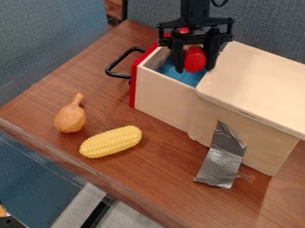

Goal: Move the red bpttle on the table put it to above the box

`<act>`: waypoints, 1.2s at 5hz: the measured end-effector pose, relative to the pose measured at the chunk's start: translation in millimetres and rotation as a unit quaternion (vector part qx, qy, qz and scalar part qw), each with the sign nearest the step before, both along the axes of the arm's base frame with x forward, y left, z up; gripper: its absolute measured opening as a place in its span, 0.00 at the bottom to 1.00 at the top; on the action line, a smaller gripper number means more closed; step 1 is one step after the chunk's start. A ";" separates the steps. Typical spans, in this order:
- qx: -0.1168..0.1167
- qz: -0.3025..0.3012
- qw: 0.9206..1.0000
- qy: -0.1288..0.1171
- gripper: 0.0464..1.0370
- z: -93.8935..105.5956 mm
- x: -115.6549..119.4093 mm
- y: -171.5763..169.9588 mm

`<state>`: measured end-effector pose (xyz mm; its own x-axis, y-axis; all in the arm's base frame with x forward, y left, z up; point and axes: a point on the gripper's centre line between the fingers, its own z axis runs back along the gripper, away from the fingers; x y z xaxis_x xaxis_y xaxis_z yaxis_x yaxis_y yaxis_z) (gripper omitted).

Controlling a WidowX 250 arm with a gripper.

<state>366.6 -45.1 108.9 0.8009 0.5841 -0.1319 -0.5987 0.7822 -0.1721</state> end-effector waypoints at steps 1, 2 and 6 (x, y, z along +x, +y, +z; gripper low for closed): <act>-0.005 0.006 1.000 -0.004 0.62 1.2 3.9 -1.7; -0.010 0.007 1.000 -0.008 0.70 1.6 5.2 -3.2; -0.032 -0.008 0.999 0.012 0.96 2.4 -6.3 -8.5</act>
